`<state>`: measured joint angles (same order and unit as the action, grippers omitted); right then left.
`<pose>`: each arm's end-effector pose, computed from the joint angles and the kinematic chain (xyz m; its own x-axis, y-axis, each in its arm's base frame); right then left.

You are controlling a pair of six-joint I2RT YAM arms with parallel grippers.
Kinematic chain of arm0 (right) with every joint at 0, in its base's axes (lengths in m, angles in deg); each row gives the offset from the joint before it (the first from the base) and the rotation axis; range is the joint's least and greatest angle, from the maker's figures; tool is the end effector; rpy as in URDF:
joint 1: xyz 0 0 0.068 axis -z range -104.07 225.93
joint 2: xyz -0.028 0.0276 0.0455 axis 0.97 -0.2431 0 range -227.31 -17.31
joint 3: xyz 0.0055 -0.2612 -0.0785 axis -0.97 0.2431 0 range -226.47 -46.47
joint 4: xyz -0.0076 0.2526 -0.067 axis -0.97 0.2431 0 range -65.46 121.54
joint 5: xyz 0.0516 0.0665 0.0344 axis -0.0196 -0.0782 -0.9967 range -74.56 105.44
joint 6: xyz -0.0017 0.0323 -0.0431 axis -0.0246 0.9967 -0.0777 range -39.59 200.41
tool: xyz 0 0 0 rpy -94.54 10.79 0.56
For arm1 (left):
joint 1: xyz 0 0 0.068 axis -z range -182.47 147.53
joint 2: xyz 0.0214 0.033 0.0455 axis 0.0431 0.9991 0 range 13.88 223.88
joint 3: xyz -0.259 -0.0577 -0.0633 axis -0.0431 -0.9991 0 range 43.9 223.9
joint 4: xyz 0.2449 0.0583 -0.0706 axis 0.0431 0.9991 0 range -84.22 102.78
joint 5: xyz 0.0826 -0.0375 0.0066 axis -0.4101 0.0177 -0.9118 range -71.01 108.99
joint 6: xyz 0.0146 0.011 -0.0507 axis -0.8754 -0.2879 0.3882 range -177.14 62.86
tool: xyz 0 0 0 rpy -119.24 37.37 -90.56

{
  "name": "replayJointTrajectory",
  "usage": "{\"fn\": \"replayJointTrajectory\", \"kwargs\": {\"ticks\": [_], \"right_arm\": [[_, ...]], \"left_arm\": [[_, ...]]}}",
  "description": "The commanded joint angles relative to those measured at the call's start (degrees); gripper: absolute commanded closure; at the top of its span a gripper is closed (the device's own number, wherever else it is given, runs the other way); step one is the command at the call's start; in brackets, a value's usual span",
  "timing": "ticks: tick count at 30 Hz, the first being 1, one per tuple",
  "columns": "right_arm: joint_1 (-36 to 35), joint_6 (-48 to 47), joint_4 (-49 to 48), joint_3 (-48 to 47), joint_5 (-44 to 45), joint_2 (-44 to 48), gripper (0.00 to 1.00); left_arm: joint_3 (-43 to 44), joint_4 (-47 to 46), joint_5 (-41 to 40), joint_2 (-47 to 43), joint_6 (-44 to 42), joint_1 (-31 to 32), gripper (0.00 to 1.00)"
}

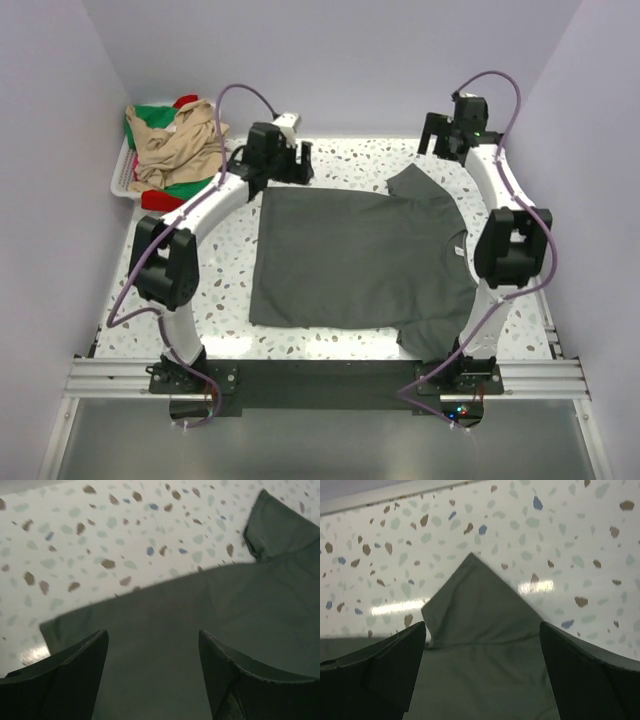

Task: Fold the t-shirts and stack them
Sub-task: Flatten the tshirt out

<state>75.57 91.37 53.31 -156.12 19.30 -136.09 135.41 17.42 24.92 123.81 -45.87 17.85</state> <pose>0.4850 0.0006 0.2979 -0.5942 0.1860 -0.7825 0.1628 0.9806 0.1094 0.4265 -0.1619 0.2865 -0.5445 -0.0056 -0.8387 0.3292 0.9183 -0.2199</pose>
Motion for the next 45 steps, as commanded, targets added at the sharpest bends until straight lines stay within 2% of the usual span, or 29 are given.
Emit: {"fn": "replayJointTrajectory", "kwargs": {"ticks": [1,2,5,8,13,18,30,36,45], "right_arm": [[-0.1,2.0,-1.9,10.7,-2.8,11.9,0.01],[-0.1,2.5,-2.0,13.1,-3.2,13.4,0.01],[-0.3,3.6,-1.2,21.8,-4.3,17.7,0.01],[-0.4,4.0,-1.4,29.8,-6.1,20.5,0.01],[-0.5,5.3,-2.9,39.4,-7.1,21.8,0.01],[-0.5,7.9,-4.7,42.3,-9.4,19.5,0.01],[-0.4,8.9,-3.0,34.2,-10.4,5.8,0.02],[-0.5,8.7,-0.2,24.5,-9.5,-1.3,0.02],[-0.4,8.8,6.0,6.8,-10.4,-12.0,0.02]], "left_arm": [[-8.8,3.9,-0.1,-7.3,9.6,2.0,0.23],[-14.8,3.3,0.6,-8.4,11.5,2.1,0.23],[-25.6,0.9,0.7,-13.2,16.0,2.4,0.22],[-31.9,0.2,0.8,-15.6,18.3,2.5,0.22],[-37.0,-1.4,0.0,-14.9,19.6,2.5,0.22],[-36.7,-0.2,-4.1,-11.2,19.7,2.5,0.21],[-27.6,2.7,-8.2,-0.4,15.4,-0.5,0.20],[-20.8,3.6,-8.2,5.8,12.7,-2.1,0.20],[-3.6,8.0,-9.3,15.1,8.7,-2.7,0.19]]}}
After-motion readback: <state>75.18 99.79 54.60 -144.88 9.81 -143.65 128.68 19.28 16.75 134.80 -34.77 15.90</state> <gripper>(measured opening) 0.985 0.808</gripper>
